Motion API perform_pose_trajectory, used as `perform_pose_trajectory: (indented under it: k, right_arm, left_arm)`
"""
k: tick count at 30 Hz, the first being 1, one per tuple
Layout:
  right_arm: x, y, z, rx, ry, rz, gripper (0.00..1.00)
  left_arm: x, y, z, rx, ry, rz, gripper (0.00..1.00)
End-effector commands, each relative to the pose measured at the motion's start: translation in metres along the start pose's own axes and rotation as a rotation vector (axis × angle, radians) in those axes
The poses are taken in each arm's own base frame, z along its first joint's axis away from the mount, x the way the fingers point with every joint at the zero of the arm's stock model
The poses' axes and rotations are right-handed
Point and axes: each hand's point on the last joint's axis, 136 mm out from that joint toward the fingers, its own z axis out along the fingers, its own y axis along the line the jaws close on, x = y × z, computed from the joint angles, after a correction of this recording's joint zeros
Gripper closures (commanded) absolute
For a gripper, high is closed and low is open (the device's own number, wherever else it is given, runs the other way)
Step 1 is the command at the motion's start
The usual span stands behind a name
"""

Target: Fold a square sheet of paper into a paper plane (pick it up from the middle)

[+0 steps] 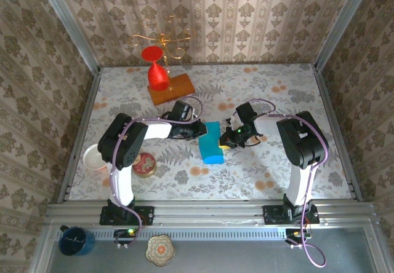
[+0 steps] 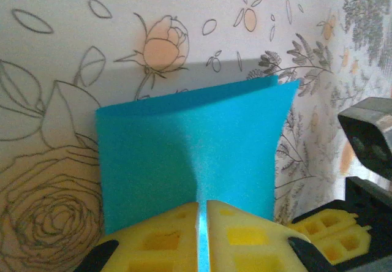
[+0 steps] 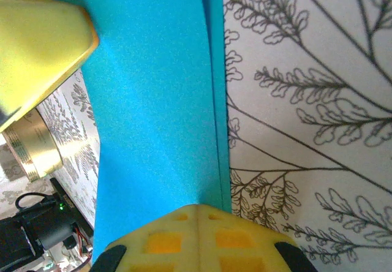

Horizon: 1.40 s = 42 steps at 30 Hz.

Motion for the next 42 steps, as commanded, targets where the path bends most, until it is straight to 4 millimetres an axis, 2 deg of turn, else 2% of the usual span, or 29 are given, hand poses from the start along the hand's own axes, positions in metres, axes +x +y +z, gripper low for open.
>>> perform_pose_trajectory:
  k: [1, 4, 7, 10, 14, 17, 21, 25, 27, 30, 34, 42]
  right_arm:
    - [0.056, -0.115, 0.014, 0.411, 0.12, 0.233, 0.94]
    - [0.056, -0.116, 0.013, 0.421, 0.116, 0.235, 0.94]
    - [0.056, -0.116, 0.012, 0.419, 0.111, 0.236, 0.94]
    - [0.056, -0.116, 0.012, 0.417, 0.109, 0.237, 0.94]
    - [0.056, -0.116, 0.011, 0.415, 0.106, 0.236, 0.94]
    - [0.056, -0.116, 0.011, 0.416, 0.104, 0.237, 0.94]
    - [0.056, -0.116, 0.012, 0.412, 0.104, 0.236, 0.94]
    - [0.056, -0.115, 0.012, 0.41, 0.102, 0.235, 0.94]
    - [0.056, -0.116, 0.013, 0.41, 0.106, 0.235, 0.94]
    - [0.056, -0.115, 0.012, 0.407, 0.103, 0.235, 0.94]
    - [0.056, -0.115, 0.013, 0.402, 0.106, 0.237, 0.94]
    - [0.057, -0.117, 0.012, 0.403, 0.104, 0.243, 0.94]
  left_arm:
    - [-0.023, 0.033, -0.008, -0.096, -0.056, -0.004, 0.86]
    - [-0.032, 0.055, -0.018, -0.153, -0.072, -0.007, 0.86]
    - [-0.037, 0.06, -0.026, -0.173, -0.09, 0.007, 0.87]
    - [-0.041, 0.041, -0.03, -0.13, -0.102, 0.037, 0.87]
    - [-0.031, 0.009, -0.033, -0.114, -0.12, 0.092, 0.87]
    - [-0.024, 0.004, -0.039, -0.142, -0.165, 0.087, 0.88]
    - [-0.024, 0.0, -0.046, -0.179, -0.228, 0.101, 0.87]
    - [-0.022, -0.031, -0.029, -0.036, -0.173, 0.128, 0.87]
    - [-0.023, -0.035, -0.02, -0.024, -0.154, 0.131, 0.87]
    - [-0.028, -0.03, -0.009, -0.036, -0.137, 0.127, 0.87]
    - [-0.033, -0.011, 0.004, -0.068, -0.12, 0.084, 0.87]
    - [-0.047, 0.051, -0.008, -0.179, -0.175, -0.01, 0.88]
